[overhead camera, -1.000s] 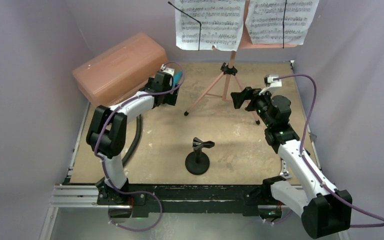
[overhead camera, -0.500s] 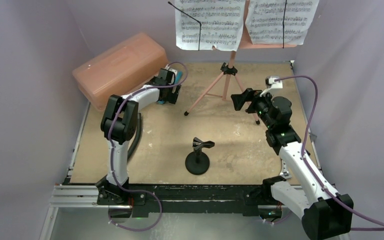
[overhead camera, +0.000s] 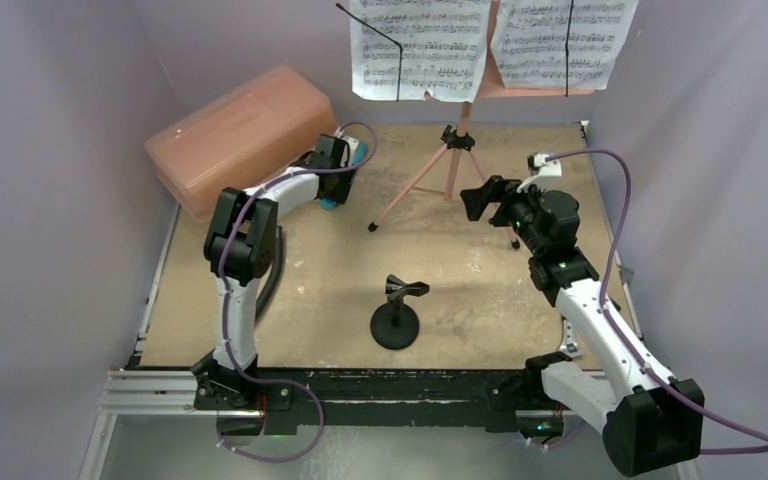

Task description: Set up the instrument practice props

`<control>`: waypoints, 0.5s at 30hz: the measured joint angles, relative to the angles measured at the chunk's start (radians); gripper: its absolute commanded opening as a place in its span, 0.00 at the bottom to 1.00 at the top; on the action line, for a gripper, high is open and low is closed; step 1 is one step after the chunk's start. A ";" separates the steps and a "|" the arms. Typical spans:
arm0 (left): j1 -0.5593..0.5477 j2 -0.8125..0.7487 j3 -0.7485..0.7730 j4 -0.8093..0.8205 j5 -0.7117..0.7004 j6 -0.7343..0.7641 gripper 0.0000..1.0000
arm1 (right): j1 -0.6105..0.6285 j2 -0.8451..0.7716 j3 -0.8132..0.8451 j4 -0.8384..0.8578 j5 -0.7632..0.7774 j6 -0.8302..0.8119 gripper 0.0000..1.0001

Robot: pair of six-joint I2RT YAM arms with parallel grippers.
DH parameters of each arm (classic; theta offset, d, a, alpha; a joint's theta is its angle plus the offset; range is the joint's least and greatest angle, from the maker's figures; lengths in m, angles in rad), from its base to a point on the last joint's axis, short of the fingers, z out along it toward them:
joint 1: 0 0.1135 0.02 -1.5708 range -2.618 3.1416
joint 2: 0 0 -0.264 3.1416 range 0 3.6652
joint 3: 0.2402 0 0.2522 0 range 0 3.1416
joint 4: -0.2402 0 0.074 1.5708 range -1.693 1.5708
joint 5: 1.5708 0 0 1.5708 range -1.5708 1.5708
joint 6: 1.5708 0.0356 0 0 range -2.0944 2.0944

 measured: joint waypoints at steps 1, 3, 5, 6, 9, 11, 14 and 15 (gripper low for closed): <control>0.001 0.000 0.000 0.000 0.011 -0.001 0.14 | 0.000 0.005 0.002 0.001 0.000 0.000 0.98; 0.002 0.000 0.001 -0.002 0.037 -0.005 0.10 | 0.000 0.016 0.004 0.001 0.000 0.000 0.98; 0.003 -0.003 0.002 -0.006 0.061 -0.020 0.08 | 0.000 0.026 0.008 0.002 -0.001 -0.001 0.98; 0.003 -0.006 0.002 -0.012 0.076 -0.032 0.07 | 0.000 0.029 0.008 0.005 -0.002 -0.001 0.98; 0.003 -0.042 -0.031 -0.020 0.110 -0.075 0.03 | 0.000 0.037 0.015 0.010 -0.009 -0.006 0.98; 0.002 -0.089 -0.072 -0.021 0.122 -0.103 0.01 | 0.000 0.043 0.026 0.010 -0.013 -0.011 0.98; 0.003 -0.206 -0.158 -0.025 0.126 -0.149 0.00 | 0.000 0.053 0.049 0.013 -0.021 -0.020 0.98; 0.003 -0.243 -0.177 -0.027 0.126 -0.159 0.00 | 0.000 0.055 0.055 0.015 -0.028 -0.023 0.98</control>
